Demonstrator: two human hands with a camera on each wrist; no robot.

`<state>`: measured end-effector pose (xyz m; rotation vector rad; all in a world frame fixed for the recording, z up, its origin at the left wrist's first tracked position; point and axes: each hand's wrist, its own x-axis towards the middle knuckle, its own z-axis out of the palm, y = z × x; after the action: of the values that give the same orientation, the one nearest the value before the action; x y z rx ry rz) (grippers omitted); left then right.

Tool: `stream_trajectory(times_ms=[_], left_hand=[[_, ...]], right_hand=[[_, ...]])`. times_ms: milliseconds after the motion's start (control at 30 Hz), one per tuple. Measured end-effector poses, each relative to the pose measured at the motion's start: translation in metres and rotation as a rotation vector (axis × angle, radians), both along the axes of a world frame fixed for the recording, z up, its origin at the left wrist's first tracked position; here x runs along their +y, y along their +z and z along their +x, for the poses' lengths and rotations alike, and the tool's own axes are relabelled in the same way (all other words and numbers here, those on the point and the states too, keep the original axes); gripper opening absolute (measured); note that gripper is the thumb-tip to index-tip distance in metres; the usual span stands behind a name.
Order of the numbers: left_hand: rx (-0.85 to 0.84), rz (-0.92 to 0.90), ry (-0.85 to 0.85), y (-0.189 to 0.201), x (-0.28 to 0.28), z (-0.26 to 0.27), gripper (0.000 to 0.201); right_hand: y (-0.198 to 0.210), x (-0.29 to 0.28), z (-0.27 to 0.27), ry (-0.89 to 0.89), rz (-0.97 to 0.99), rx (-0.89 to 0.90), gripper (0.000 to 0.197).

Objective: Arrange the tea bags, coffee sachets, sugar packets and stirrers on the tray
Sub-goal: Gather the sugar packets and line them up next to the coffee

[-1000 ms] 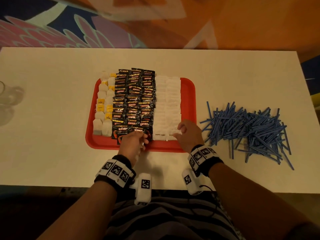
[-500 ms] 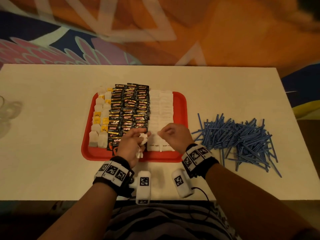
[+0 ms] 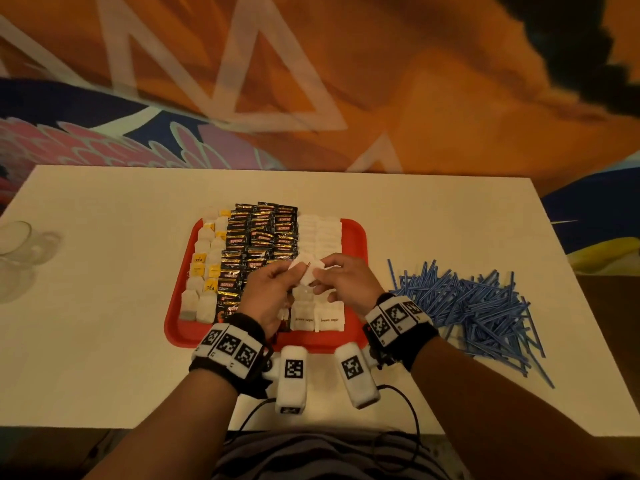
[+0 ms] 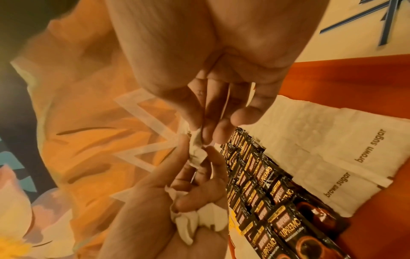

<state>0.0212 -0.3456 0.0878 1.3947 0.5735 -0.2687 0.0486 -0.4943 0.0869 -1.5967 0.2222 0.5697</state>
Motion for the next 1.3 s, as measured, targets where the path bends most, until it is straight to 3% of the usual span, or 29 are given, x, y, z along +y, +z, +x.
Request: stream_trajectory(times_ms=[100,233,367,500,700,867,1067,1167,1300], left_hand=[[-0.028,0.023,0.077,0.003,-0.003,0.003,0.009],[-0.099,0.121,-0.008,0.006,-0.004,0.001,0.008],[-0.049,0.025,0.021,0.006,-0.005,-0.004,0.014],[-0.015,-0.005,0.008,0.004,-0.004,-0.008,0.012],[-0.062,-0.015,0.036,0.005,-0.007,-0.011,0.012],[-0.013,-0.011,0.097,-0.001,-0.007,-0.013,0.008],[-0.016,-0.012,0.168,-0.002,-0.009,-0.017,0.009],[0.018,-0.005,0.184,-0.005,-0.005,-0.021,0.008],[0.090,-0.016,0.212,-0.014,0.010,-0.026,0.010]], right_hand=[[-0.002,-0.001,-0.001,0.065,0.008,0.007,0.012],[-0.002,-0.001,-0.001,0.027,0.103,0.044,0.025],[-0.004,-0.005,0.002,-0.033,0.132,0.006,0.015],[-0.002,-0.007,0.002,-0.064,0.180,0.078,0.007],[-0.008,-0.008,-0.003,-0.135,0.208,0.091,0.018],[-0.010,-0.013,-0.009,0.065,0.077,0.046,0.017],[-0.017,-0.010,-0.013,0.065,0.004,0.027,0.019],[-0.024,-0.006,-0.016,0.100,-0.076,0.019,0.032],[-0.036,0.001,-0.022,0.135,-0.165,0.034,0.016]])
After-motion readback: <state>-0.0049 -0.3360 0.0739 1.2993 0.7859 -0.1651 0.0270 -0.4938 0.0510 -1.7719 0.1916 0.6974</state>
